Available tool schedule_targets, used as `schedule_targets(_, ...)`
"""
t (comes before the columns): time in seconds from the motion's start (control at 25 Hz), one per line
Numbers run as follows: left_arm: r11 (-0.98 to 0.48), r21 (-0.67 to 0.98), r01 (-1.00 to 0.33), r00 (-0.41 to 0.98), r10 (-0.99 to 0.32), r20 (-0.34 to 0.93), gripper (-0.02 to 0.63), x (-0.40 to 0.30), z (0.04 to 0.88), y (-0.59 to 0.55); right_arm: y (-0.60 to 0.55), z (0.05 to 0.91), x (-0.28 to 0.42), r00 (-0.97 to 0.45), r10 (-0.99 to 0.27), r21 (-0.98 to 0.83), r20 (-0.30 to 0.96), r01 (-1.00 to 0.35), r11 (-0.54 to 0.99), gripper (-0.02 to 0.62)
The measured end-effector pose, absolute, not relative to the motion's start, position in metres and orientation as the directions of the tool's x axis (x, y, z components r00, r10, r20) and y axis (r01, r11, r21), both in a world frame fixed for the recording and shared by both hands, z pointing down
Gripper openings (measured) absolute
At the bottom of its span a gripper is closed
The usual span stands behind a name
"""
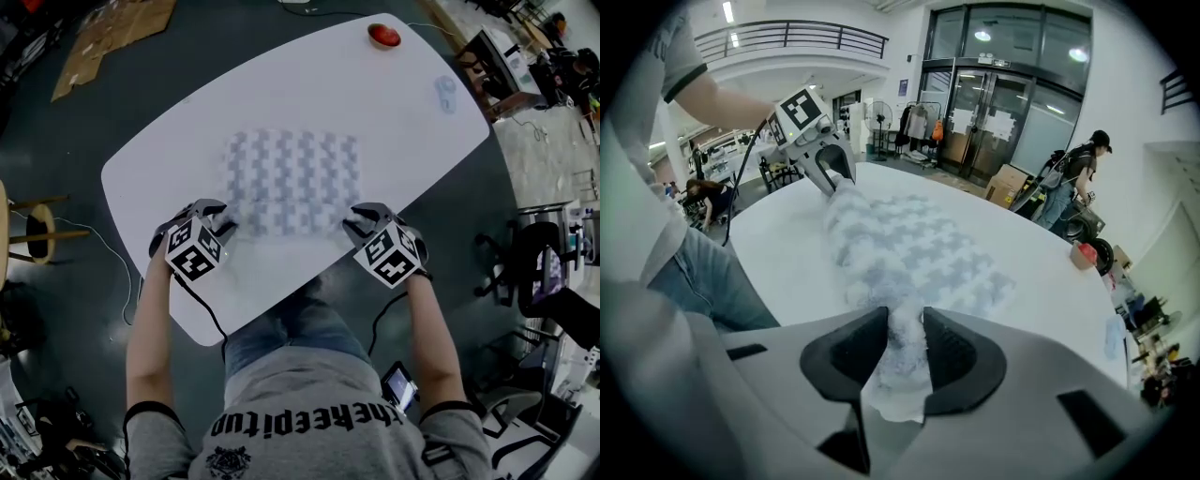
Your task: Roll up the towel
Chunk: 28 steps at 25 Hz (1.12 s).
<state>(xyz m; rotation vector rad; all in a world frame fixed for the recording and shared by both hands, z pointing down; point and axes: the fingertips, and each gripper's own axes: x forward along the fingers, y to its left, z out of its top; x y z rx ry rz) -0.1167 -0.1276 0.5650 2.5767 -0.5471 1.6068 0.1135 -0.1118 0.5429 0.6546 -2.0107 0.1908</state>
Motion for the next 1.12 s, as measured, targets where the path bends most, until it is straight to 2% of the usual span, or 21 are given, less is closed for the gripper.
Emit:
schedule_targets(0.6,-0.873,-0.266,-0.409,0.346,-0.418,0.840,0.164,-0.114,0.561,-0.192,-0.184,0.550,0.123,-0.289,-0.487,0.274,0.825,-0.549,0.790,0.098)
schedule_targets(0.8,-0.847,-0.310,-0.431,0.371,-0.480,0.795,0.164,-0.114,0.544,-0.202,-0.198,0.555,0.120,-0.251,-0.504,0.318,0.826,-0.531,0.786,0.098)
schedule_targets(0.88,-0.867,-0.322,-0.382,0.405,-0.469,0.785,0.164,-0.106,0.534,-0.193,-0.201,0.557,0.120,-0.246,-0.505,0.322,0.828,-0.529,0.785,0.097)
schedule_targets(0.96,-0.901,-0.337,-0.273,0.432,-0.428,0.794,0.173,-0.094,0.531,-0.172,-0.202,0.561,0.120,-0.243,-0.504,0.322,0.829,-0.531,0.784,0.098)
schedule_targets(1.12,-0.915,-0.396,-0.077,0.402,-0.392,0.828,0.255,-0.073,0.549,-0.138,-0.204,0.563,0.122,-0.237,-0.505,0.324,0.830,-0.532,0.782,0.097)
